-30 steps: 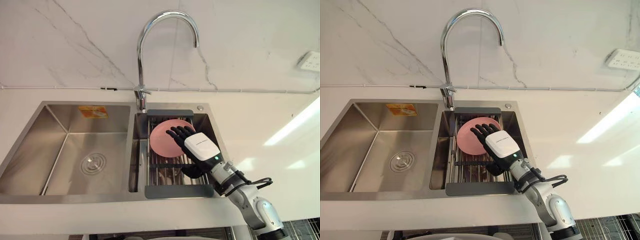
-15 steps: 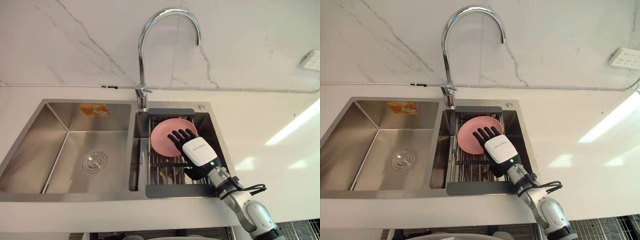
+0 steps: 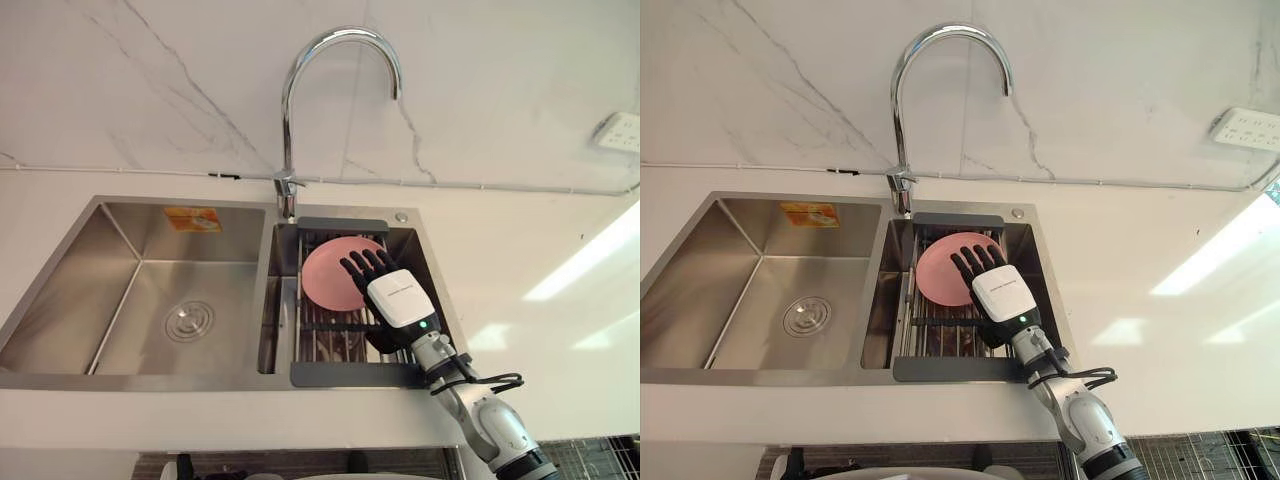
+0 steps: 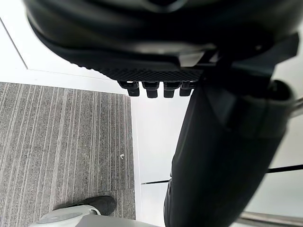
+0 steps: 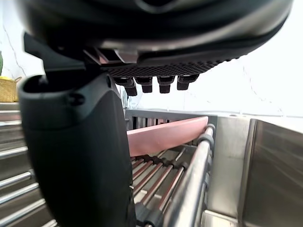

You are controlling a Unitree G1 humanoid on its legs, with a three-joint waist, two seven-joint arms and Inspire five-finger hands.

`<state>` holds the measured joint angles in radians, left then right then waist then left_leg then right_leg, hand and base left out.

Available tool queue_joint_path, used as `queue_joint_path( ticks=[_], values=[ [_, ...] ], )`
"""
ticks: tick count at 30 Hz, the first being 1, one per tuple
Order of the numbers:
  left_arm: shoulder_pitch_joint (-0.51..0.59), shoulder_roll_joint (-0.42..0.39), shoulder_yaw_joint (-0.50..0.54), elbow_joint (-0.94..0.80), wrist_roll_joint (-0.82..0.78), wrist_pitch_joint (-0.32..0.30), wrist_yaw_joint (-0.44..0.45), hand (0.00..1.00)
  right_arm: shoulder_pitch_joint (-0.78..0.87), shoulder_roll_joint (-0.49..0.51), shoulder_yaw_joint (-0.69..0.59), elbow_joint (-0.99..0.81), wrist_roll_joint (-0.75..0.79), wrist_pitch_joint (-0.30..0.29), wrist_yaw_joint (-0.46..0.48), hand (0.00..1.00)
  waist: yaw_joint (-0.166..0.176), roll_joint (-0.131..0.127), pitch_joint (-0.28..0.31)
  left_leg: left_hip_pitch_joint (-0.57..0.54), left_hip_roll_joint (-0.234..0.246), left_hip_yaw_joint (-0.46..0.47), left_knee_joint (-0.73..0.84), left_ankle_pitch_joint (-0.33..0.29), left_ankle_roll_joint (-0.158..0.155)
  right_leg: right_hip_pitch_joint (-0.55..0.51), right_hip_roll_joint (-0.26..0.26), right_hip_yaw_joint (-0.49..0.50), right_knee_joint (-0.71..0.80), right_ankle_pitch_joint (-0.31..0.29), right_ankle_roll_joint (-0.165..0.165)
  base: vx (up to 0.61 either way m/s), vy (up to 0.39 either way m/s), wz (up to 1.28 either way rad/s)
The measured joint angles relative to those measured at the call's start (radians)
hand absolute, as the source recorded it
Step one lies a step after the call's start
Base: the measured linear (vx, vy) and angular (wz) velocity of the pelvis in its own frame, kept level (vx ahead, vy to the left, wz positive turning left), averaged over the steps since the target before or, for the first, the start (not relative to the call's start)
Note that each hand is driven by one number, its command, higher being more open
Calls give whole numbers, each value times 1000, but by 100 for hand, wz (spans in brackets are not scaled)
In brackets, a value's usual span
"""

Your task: Walk over to the sink, pick up the cup, carry it to the dishwasher, place the cup inside the dishwasher, then close the dishwasher door

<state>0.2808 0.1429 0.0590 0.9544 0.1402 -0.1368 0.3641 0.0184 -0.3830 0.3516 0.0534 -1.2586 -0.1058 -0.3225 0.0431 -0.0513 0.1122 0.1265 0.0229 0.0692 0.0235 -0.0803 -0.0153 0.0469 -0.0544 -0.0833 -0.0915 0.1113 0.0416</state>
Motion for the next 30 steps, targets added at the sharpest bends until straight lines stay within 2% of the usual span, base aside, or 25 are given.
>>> queue_joint_path(
  ticks=[1, 3, 5, 8, 14, 19, 30],
  values=[
    [0, 0, 0, 0, 0, 0, 1, 100, -7, 0, 6, 8, 0, 2, -15, 0, 0, 0, 0, -1, 1, 0, 0, 1, -1, -1, 0, -3, 0, 0, -1, -92, -24, -1],
    [0, 0, -1, 0, 0, 0, 2, 100, -25, 12, 10, 41, -13, 13, -105, 0, 2, 0, 0, -7, 4, 1, 0, 4, -2, -6, 0, -13, 0, 2, -2, -79, -23, -2],
    [-1, -1, -3, -1, 2, -1, 4, 100, -88, 33, -1, 128, -53, 74, -235, 0, 5, 2, -1, -20, 7, 0, 0, 6, -2, -16, 1, -23, 0, 4, -5, -68, -26, 1],
    [-1, -3, -3, -3, 16, -2, 7, 100, -121, 27, -10, 193, -69, 110, -293, 0, 25, 4, -1, -25, 12, -11, -1, 7, -5, -17, 5, -34, 0, 4, -7, -10, -27, 10],
    [-3, -16, -1, -9, 17, -3, 7, 100, -217, -25, -8, 215, -60, 127, -304, 0, 40, 21, 5, -27, 14, -26, -2, 14, -7, -20, 7, -51, 4, 15, -10, 56, 3, 7],
    [-3, -17, 3, -10, 17, -13, 7, 100, -322, -84, 5, 212, -21, 125, -304, 0, 45, 21, 5, -24, 5, -27, -2, 13, -3, -17, 3, -51, 0, 18, -6, -23, 17, 0],
    [23, -30, 32, -9, 17, -22, 5, 100, -421, -117, -4, 192, 89, 103, -314, 0, 51, 24, 8, -32, 6, -27, 8, 13, 0, -21, -1, -46, 0, 19, -5, -55, 7, 0]
  ],
)
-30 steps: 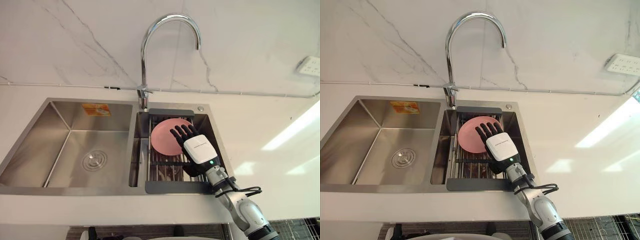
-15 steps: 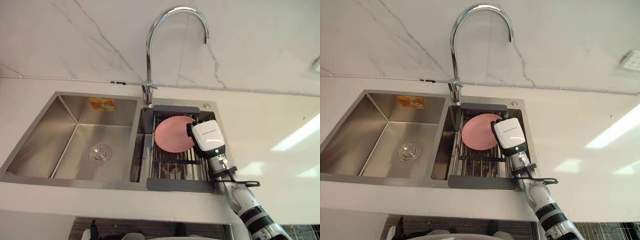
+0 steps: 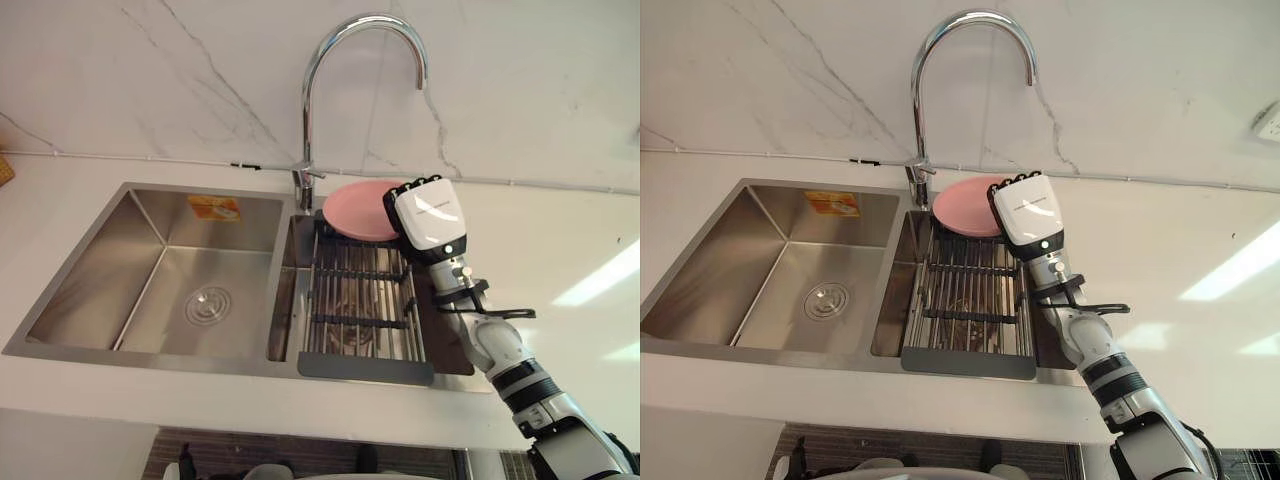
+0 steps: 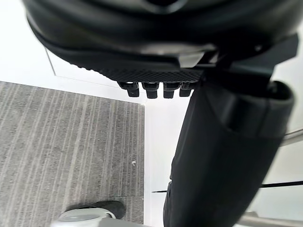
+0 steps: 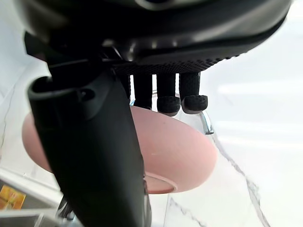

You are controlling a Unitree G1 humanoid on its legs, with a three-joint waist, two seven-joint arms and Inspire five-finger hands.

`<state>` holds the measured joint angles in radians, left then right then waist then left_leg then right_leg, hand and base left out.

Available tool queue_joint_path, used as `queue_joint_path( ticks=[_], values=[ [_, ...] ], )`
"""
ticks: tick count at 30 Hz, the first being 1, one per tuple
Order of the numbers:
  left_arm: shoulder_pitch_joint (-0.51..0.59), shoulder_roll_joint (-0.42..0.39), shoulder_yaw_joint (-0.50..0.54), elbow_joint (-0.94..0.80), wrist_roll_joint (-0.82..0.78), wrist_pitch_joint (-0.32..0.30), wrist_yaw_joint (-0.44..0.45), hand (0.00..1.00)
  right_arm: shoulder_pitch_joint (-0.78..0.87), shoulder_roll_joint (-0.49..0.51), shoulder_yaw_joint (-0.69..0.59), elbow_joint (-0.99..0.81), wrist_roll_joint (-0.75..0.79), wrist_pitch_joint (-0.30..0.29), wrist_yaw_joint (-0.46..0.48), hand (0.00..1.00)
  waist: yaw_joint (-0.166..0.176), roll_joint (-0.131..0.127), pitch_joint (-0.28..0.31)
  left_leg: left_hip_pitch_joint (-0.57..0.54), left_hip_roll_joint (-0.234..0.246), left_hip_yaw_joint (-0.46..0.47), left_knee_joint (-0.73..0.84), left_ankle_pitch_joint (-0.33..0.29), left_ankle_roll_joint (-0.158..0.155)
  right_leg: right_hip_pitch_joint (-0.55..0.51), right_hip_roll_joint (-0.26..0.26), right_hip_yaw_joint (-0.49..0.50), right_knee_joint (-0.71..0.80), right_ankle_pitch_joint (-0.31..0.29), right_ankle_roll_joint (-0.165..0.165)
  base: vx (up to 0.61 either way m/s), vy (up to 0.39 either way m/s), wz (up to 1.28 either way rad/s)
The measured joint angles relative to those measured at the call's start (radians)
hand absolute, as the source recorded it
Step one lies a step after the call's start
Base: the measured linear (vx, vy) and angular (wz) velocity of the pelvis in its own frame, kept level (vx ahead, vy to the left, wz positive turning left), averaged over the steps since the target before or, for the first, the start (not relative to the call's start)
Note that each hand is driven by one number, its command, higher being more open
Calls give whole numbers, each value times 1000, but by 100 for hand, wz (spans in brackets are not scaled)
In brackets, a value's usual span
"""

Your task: Walk over to the sink, pick up the cup, carry it to the dishwasher, place the cup inside the dishwasher, then close the dishwasher door

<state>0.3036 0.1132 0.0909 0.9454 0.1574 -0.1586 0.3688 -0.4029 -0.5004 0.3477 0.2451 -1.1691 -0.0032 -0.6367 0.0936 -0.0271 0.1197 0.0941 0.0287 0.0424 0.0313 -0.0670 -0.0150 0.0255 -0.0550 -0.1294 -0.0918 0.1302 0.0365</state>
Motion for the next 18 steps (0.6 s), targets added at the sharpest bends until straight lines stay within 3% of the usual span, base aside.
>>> queue_joint_path(
  ticks=[8, 18],
  values=[
    [-4, -4, 7, -2, 0, -3, -7, 100, 0, -19, -8, -13, 68, -124, 86, 0, -1, 4, 2, -8, -1, 2, -1, -1, -1, -10, 3, 0, 0, 1, 0, 0, 0, 0],
    [-4, -8, 21, 0, -10, -14, -17, 100, 22, -30, -55, -150, 129, -160, 142, 0, -4, 4, 2, -3, -2, 15, 2, -2, 1, -10, 3, 16, 0, 4, 1, -3, 0, -3]
  ],
)
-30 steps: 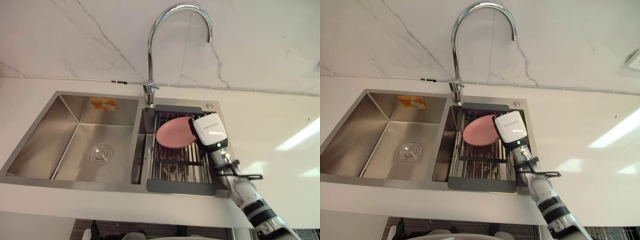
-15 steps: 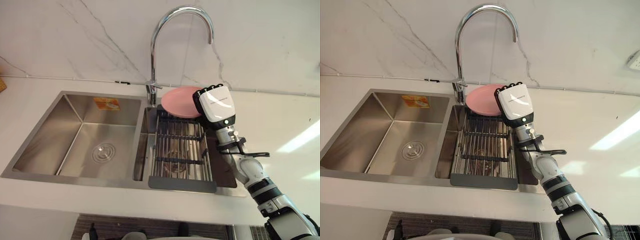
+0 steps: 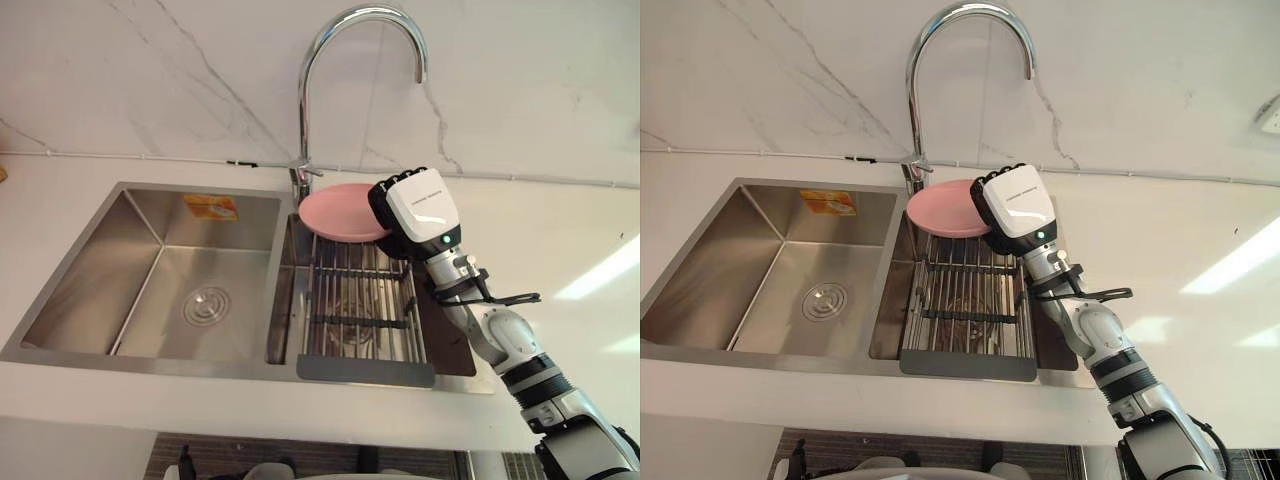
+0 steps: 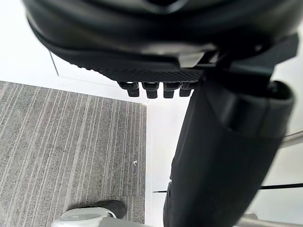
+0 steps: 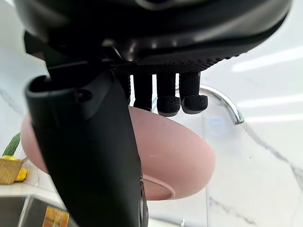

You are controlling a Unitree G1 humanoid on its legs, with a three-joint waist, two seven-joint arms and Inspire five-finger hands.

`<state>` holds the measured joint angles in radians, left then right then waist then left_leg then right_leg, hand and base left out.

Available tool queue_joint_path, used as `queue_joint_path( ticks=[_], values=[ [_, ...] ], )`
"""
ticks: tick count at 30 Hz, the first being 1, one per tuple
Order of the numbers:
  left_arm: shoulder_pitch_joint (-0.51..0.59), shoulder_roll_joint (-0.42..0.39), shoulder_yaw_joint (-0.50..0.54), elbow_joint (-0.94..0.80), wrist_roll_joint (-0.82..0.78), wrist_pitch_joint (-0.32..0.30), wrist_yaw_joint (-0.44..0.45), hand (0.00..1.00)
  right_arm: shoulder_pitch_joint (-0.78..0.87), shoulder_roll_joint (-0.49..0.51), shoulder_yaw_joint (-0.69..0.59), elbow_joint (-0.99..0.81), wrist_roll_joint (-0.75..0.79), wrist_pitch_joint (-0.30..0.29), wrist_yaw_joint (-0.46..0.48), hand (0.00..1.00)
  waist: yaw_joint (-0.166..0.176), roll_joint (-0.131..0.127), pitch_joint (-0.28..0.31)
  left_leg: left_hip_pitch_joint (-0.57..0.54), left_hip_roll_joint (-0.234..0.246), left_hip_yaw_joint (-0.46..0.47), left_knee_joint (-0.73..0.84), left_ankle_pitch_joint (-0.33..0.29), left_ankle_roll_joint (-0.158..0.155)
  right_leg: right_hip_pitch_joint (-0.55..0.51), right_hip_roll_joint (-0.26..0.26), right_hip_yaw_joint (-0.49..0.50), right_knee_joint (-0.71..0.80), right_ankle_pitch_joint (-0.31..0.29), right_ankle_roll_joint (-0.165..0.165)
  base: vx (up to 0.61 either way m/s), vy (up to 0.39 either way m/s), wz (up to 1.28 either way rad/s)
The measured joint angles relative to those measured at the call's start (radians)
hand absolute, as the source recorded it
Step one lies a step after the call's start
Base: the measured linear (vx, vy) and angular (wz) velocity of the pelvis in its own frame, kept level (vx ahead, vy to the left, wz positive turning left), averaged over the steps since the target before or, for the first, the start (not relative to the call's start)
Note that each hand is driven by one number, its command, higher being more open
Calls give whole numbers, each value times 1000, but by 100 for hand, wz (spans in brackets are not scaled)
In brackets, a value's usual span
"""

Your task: Walk over to the sink, pick up the cup, carry it to the dishwasher, place the cup inside the dishwasher, then close the dishwasher door

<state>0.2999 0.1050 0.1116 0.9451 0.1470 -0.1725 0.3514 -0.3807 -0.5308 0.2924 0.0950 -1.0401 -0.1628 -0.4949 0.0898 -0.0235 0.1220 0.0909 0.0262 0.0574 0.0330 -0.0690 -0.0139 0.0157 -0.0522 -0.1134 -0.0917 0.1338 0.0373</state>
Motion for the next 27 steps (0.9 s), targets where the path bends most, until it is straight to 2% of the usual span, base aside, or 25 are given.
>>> queue_joint_path(
  ticks=[3, 6, 12, 15, 16, 17, 18, 19, 20, 21, 22, 23, 24, 25, 26, 27],
  values=[
    [3, 0, 1, 1, -8, -17, -9, 100, 34, -1, -56, -44, 22, 0, 8, 0, -6, 0, 0, 2, 0, 5, 0, -1, 0, 0, 0, 4, 0, 0, 0, -22, 8, -5],
    [12, 0, -1, 1, 14, -45, -9, 100, 111, -4, -168, -144, 40, 1, 27, 0, -15, 0, 0, 10, 1, 28, 0, -8, 4, -3, 2, 27, 0, 2, 2, -21, 26, -22],
    [37, 15, -28, -1, 128, -56, 7, 100, 282, -12, -442, -332, 81, 17, 6, 0, -67, -1, -1, 12, -5, 102, 10, -30, 12, -36, 1, 105, 6, 16, 12, -18, 40, -39],
    [74, 24, -49, 0, 179, -35, 13, 100, 311, -7, -508, -341, 88, 33, -10, 0, -87, -6, 0, -1, -12, 189, 47, -57, 22, -74, 12, 174, 3, 40, 20, -64, 69, -85],
    [81, 30, -49, 2, 206, -19, 12, 100, 305, 9, -510, -346, 87, 33, -16, 0, -81, -7, 1, -13, 4, 259, 53, -63, 29, -100, 5, 157, 8, 9, -8, -83, 23, -107],
    [78, 28, -49, 3, 208, -7, 9, 100, 305, 17, -509, -345, 87, 33, -23, 0, -77, 5, 4, -12, 20, 288, 51, -63, 29, -118, -5, 41, 43, -40, -46, -108, 42, -179],
    [92, 21, -53, 4, 204, 15, 8, 100, 289, 38, -477, -337, 84, 26, -30, 0, -65, 28, 3, -4, 65, 384, 53, -63, 26, -201, -70, -235, 278, -125, -77, -54, 49, -165],
    [105, 27, -52, 5, 195, 27, 7, 100, 285, 45, -457, -336, 72, 18, -35, 0, -65, 28, 3, 10, 79, 434, 62, -66, 22, -213, -119, -349, 408, -156, -89, -35, 39, -171],
    [117, 32, -51, 5, 180, 40, 7, 100, 283, 43, -440, -336, 62, 10, -41, 0, -66, 23, 0, 14, 92, 471, 99, -84, 12, -202, -162, -439, 482, -130, -119, -63, -19, -135],
    [122, 42, -46, 9, 152, 63, 6, 100, 266, 39, -404, -330, 55, 3, -49, 0, -64, -5, -4, -29, 96, 465, 196, -126, 33, -198, -145, -481, 456, -86, -127, -127, -41, -131],
    [117, 37, -40, 12, 136, 76, 2, 100, 254, 35, -392, -325, 53, -8, -54, 0, -58, -12, -10, -63, 78, 435, 205, -152, 39, -200, -119, -464, 379, -51, -113, -266, 2, -200],
    [110, 25, -29, 26, 111, 77, 0, 100, 207, 35, -392, -307, 50, -24, -60, 0, -9, 20, -22, -94, 71, 430, 119, -101, 63, -185, -36, -425, 235, -2, -119, -250, 48, -209],
    [105, 22, -29, 42, 104, 74, -4, 100, 185, 50, -390, -290, 45, -26, -67, 0, 16, 7, -11, -76, 78, 508, 106, -86, 47, -195, -72, -468, 362, -114, -183, -230, 59, -220],
    [100, 27, -26, 41, 70, 95, -10, 100, 183, 51, -386, -256, 42, -33, -75, 0, 5, 5, -15, -70, 99, 548, 116, -79, 49, -177, -163, -563, 573, -232, -221, -124, 8, -152],
    [110, 33, -22, 40, 48, 105, -9, 100, 187, 49, -386, -224, 36, -38, -75, 0, 3, -2, -19, -61, 114, 580, 125, -74, 42, -127, -243, -601, 672, -253, -199, -75, -34, -106],
    [115, 42, -22, 40, 35, 110, -10, 100, 189, 48, -386, -216, 35, -40, -74, 0, 6, -8, -23, -59, 122, 597, 132, -72, 39, -99, -273, -610, 681, -250, -194, -61, -115, -94]
  ],
)
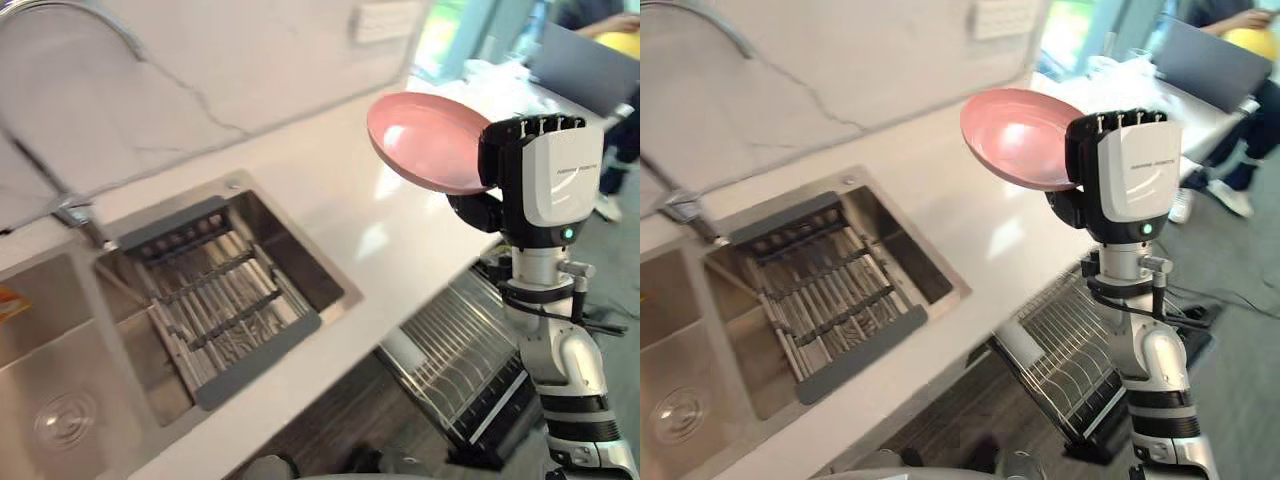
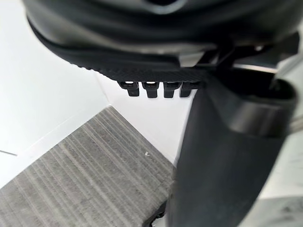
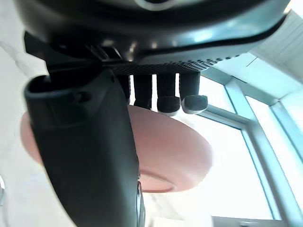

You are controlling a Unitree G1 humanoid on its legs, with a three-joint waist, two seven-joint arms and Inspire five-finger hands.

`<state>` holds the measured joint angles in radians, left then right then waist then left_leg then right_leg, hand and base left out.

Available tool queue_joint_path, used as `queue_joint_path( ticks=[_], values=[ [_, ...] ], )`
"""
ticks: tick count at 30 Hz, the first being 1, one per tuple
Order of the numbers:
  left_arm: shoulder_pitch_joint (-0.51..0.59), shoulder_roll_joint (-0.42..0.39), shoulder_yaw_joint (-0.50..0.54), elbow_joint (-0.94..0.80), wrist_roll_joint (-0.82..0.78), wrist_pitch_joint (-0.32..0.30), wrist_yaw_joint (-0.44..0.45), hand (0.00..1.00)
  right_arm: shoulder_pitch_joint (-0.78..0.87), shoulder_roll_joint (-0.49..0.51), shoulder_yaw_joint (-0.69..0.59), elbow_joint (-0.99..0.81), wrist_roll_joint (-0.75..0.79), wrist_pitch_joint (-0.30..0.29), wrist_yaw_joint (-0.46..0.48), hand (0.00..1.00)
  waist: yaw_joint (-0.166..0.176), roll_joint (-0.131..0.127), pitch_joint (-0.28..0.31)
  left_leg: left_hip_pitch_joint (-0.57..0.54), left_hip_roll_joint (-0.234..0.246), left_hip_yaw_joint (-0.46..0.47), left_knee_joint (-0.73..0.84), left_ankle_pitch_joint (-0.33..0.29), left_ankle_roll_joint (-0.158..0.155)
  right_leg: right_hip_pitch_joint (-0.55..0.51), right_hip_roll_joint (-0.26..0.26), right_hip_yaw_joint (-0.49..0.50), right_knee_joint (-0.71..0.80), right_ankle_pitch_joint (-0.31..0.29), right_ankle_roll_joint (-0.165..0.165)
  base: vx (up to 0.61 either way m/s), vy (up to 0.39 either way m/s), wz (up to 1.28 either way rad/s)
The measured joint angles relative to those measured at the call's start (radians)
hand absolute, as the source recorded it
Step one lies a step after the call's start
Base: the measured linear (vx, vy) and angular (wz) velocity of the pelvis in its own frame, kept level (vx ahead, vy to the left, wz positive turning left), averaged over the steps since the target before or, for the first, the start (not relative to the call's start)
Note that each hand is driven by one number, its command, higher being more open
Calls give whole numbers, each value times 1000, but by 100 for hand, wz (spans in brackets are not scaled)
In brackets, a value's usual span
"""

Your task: Walk over to the sink, pick up the cup, carry it to the dishwasher, place the cup inside the dishwasher, then close the dishwasher door

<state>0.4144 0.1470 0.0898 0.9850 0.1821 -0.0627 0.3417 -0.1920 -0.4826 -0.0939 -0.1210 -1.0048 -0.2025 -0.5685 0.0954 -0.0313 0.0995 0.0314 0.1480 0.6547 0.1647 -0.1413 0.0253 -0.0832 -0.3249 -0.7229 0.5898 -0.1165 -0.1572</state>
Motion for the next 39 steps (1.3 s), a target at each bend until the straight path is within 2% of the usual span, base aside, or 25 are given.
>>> queue_joint_path(
  ticks=[1, 2, 3, 5, 6, 7, 9, 10, 11, 13, 14, 15, 17, 19, 20, 23, 27, 33, 37, 39],
  values=[
    [4, 18, 4, 0, -9, 17, -2, 100, 1, -5, 0, 0, 0, -3, 1, 0, 1, -10, -6, -6, 20, 36, 26, 1, -1, 50, -46, 0, -42, 13, 19, -71, -213, -97],
    [3, 40, 12, 0, -27, 39, -8, 100, 1, -15, -1, -2, 1, -18, 1, 0, 1, -26, -10, -14, 41, 73, 60, 1, -2, 96, -60, 2, -148, 86, 34, -90, -258, -96],
    [2, 51, 24, 1, -38, 50, -10, 100, 1, -21, -2, -3, 2, -27, 1, 0, 2, -35, -12, -19, 55, 89, 81, 0, -3, 108, -55, 13, -202, 119, 60, -124, -335, -89],
    [-1, 65, 76, -1, -49, 74, -14, 100, 31, -61, -49, -14, 10, -70, 8, 0, 1, -33, -16, -13, 113, 130, 97, 25, -48, 157, 49, 18, -365, 108, 123, -210, -410, -72],
    [-2, 65, 85, -7, -48, 75, -15, 100, 48, -67, -75, -24, 18, -80, 10, 0, 1, -35, -17, -13, 121, 136, 94, 35, -64, 168, 68, 26, -408, 112, 147, -243, -366, -51],
    [-3, 59, 102, -23, -59, 74, -12, 100, 84, -67, -131, -49, 29, -98, 20, 0, 1, -42, -22, -12, 127, 150, 85, 54, -79, 194, 103, 40, -502, 134, 205, -176, -223, -35],
    [-12, 8, 177, -44, -131, 75, 5, 100, 129, -64, -203, -89, 32, -123, 37, 0, -4, -54, -32, -12, 122, 171, 79, 71, -87, 226, 133, 56, -629, 157, 275, -201, -199, -38],
    [-12, -38, 240, -46, -155, 70, 2, 100, 155, -59, -226, -99, 31, -141, 44, 0, -7, -46, -43, -17, 124, 156, 79, 69, -90, 225, 156, 71, -667, 175, 265, -334, -183, -66],
    [-2, -80, 280, -46, -153, 49, -2, 100, 160, -54, -218, -100, 29, -154, 52, 0, -8, -32, -52, -25, 115, 68, 83, 63, -94, 212, 172, 119, -680, 174, 264, -328, -131, -88],
    [25, -121, 279, -52, -131, -2, -1, 100, 161, -33, -181, -101, 22, -183, 69, 0, 1, -19, -60, -29, 97, -38, 66, 48, -108, 184, 198, 203, -681, 167, 252, -211, -25, -129],
    [29, -133, 274, -52, -120, -16, 2, 100, 163, -17, -153, -103, 19, -191, 76, 0, 1, 2, -71, -31, 103, -41, 44, 52, -115, 170, 222, 226, -672, 161, 247, -100, -37, -117],
    [26, -136, 259, -60, -116, -27, 19, 100, 167, -5, -119, -112, 15, -196, 92, 0, -20, -3, -76, -31, 120, -26, 46, 59, -126, 141, 213, 252, -599, 151, 232, -14, -34, -65],
    [20, -118, 253, -66, -112, -30, 40, 100, 176, 3, -88, -120, -16, -203, 112, 0, -38, -14, -75, -14, 111, -43, 39, 66, -135, 141, 218, 273, -599, 130, 215, 12, -49, -36],
    [3, -120, 249, -79, -112, -45, 40, 100, 183, 31, -77, -121, -21, -198, 129, 0, -36, 2, -84, -22, 108, -66, 28, 84, -144, 139, 237, 286, -635, 143, 202, -18, -64, -25],
    [-17, -120, 237, -80, -108, -49, 41, 100, 198, 53, -75, -121, -21, -186, 138, 0, -40, -1, -80, -26, 105, -67, 18, 96, -141, 138, 240, 283, -652, 152, 201, 0, 0, 0],
    [-39, -129, 235, -82, -103, -62, 41, 100, 214, 95, -46, -96, -21, -144, 166, 0, -45, 15, -78, -30, 96, -68, 10, 103, -137, 133, 246, 293, -681, 180, 202, 72, 8, -12],
    [-54, -129, 234, -81, -102, -70, 37, 100, 214, 103, -17, -45, -41, -113, 192, 0, -45, 12, -66, -36, 83, -73, -2, 102, -135, 118, 242, 304, -681, 193, 203, 76, 47, -9],
    [-81, -111, 162, -75, -105, -109, 18, 100, 188, 107, -5, 15, -42, -76, 199, 0, -28, 11, -16, -73, 44, -123, -34, 112, -117, 85, 212, 287, -681, 202, 218, 0, 82, 12],
    [-106, -104, 142, -83, -106, -136, 17, 100, 105, 104, 30, 54, -41, -18, 218, 0, -22, 9, 41, -132, 24, -154, -34, 123, -98, 38, 193, 265, -681, 212, 226, -45, 62, 17],
    [-125, -96, 128, -84, -115, -147, 16, 100, 58, 99, 52, 82, -41, 19, 227, 0, -7, 6, 73, -169, 14, -192, -28, 125, -92, 12, 187, 251, -681, 226, 225, -14, 51, 16]
  ],
)
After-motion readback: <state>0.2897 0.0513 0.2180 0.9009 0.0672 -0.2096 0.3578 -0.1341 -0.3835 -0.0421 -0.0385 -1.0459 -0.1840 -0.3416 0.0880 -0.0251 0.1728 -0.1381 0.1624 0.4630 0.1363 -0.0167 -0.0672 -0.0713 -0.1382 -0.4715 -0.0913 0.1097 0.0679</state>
